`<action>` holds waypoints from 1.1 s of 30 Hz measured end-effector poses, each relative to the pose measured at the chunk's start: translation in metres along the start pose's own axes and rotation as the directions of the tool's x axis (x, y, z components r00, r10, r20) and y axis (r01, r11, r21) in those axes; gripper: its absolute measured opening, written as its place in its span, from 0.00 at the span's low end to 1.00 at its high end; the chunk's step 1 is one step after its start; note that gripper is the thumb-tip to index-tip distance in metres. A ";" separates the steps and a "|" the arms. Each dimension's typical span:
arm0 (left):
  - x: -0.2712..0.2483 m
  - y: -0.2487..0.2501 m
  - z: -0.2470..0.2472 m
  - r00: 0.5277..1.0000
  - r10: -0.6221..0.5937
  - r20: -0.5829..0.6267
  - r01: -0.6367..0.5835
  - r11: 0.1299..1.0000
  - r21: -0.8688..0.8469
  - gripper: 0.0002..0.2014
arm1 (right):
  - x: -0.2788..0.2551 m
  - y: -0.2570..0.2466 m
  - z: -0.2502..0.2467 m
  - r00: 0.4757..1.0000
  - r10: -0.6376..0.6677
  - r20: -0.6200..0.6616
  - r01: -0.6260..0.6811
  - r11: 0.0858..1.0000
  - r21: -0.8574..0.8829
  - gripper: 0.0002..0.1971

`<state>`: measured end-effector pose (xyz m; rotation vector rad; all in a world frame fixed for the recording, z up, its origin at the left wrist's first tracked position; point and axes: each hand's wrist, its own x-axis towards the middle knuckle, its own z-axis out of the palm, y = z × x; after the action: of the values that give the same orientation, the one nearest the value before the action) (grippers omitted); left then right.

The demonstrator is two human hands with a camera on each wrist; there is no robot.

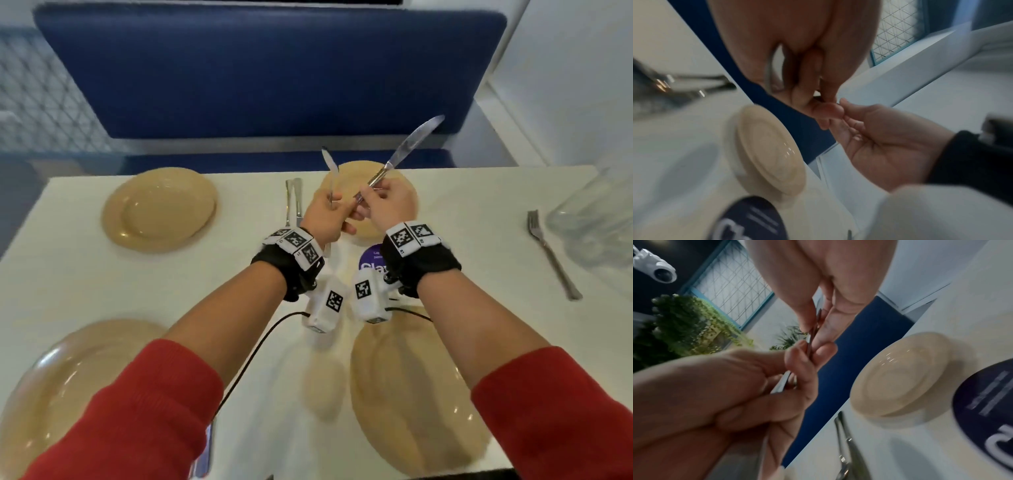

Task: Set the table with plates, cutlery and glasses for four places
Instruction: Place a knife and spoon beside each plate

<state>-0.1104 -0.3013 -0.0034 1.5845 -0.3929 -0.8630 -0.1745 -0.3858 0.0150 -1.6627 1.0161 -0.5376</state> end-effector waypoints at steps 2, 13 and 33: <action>-0.016 0.000 -0.040 0.999 0.019 -0.033 -0.019 1.000 0.021 0.11 | -0.017 -0.008 0.028 0.999 0.002 0.037 0.001 0.995 -0.099 0.07; -0.070 -0.014 -0.176 0.995 -0.021 -0.099 0.042 0.974 0.221 0.12 | -0.061 -0.030 0.110 0.742 -0.249 0.623 0.668 0.351 -0.656 0.16; -0.075 -0.041 -0.385 0.778 -0.016 -0.628 0.203 0.953 0.227 0.17 | -0.101 -0.079 0.289 0.749 -0.062 0.659 0.564 0.581 -0.586 0.11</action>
<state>0.1059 0.0274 -0.0217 2.0711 0.0649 -0.3245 0.0213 -0.1371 0.0064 -2.6076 0.4389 0.2717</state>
